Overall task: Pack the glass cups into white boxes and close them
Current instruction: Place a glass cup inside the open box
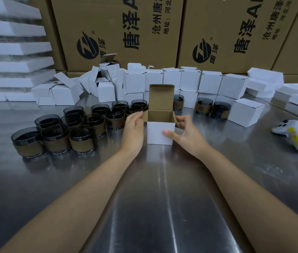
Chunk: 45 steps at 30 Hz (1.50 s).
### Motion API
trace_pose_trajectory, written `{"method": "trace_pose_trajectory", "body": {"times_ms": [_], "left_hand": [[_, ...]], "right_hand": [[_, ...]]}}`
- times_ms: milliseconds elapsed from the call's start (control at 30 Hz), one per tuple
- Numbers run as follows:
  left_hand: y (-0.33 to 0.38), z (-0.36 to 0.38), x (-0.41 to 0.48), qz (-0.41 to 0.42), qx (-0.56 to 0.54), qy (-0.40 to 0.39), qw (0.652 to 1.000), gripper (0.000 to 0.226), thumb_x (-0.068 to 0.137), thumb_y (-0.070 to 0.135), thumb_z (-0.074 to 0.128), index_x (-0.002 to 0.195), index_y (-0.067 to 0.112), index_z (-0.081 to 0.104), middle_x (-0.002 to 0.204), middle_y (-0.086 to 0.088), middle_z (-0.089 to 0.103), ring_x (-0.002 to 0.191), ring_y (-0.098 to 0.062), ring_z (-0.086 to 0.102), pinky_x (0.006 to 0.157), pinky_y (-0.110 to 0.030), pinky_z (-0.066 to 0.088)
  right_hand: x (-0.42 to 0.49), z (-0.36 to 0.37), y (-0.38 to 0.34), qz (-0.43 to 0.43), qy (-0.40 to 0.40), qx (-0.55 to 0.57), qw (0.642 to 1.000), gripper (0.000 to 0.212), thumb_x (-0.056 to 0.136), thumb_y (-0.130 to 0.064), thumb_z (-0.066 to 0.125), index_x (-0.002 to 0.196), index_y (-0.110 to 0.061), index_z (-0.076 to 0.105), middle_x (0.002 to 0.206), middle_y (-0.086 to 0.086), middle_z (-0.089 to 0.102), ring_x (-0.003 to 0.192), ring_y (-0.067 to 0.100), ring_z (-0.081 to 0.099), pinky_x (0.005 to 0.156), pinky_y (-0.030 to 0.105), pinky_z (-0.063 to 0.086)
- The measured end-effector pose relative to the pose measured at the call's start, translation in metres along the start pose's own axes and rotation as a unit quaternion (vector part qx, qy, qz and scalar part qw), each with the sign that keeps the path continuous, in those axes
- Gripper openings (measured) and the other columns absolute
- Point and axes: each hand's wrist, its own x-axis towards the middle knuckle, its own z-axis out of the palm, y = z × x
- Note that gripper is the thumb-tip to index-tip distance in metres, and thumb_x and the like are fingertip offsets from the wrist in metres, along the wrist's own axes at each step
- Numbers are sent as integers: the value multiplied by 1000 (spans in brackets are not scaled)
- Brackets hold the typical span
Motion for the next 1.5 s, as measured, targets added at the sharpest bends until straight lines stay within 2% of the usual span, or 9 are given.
{"method": "trace_pose_trajectory", "body": {"times_ms": [133,267,433,567,800,1100,1267,1400,1500], "left_hand": [[3,0,-2,2,54,-56,997,38,105,21,34,136,11,53,142,-1,52,125,-5,49,110,-22,35],[5,1,-10,32,140,-92,985,64,93,53,51,143,15,39,142,9,38,123,-2,41,98,-17,30],[0,0,-10,53,166,-94,980,70,89,44,64,144,16,32,145,4,33,124,-4,38,95,-15,27],[-3,0,-6,67,154,-86,982,69,88,42,66,143,17,34,143,4,36,123,-4,41,95,-15,29],[-11,3,5,78,149,-92,981,72,88,45,65,146,19,32,145,8,36,127,-6,40,101,-20,31],[-11,3,7,63,105,-65,990,69,85,39,71,142,16,39,139,3,46,124,-11,50,107,-35,41],[-7,2,4,59,100,-57,992,67,84,36,72,140,14,42,138,0,47,122,-13,51,107,-35,41],[-4,0,1,48,92,-41,994,67,84,36,73,139,13,43,138,1,47,124,-14,50,108,-37,41],[-4,-1,0,42,90,-23,995,67,83,34,75,138,13,43,137,-1,49,122,-16,52,106,-40,43]], "right_hand": [[-1,-1,0,-15,-19,5,1000,66,89,-42,65,138,-11,33,151,-2,39,136,6,39,107,23,35],[0,-8,0,-16,-1,27,999,43,100,-46,40,127,-15,50,131,-7,55,105,-10,52,78,-4,32],[23,-37,24,-8,206,-44,978,33,103,-24,42,131,-11,53,122,7,61,118,23,54,97,30,41],[42,-69,54,61,291,-193,935,44,89,-5,46,132,-7,50,126,18,55,121,33,44,98,41,39],[64,-87,78,92,206,-326,918,67,85,-11,56,145,0,28,147,21,34,141,34,19,118,44,11],[55,-68,61,20,200,-351,914,61,85,-6,50,145,-10,35,127,18,47,128,34,37,117,52,-5],[36,-46,36,-73,174,-340,921,59,86,-5,49,143,-10,40,119,12,63,113,31,54,112,41,24],[18,-28,21,-132,152,-331,922,54,87,-9,52,140,-15,45,109,12,66,105,31,56,100,38,34],[8,-22,17,-145,165,-188,957,47,91,-10,54,137,-17,49,111,5,66,107,23,56,92,33,43]]}}
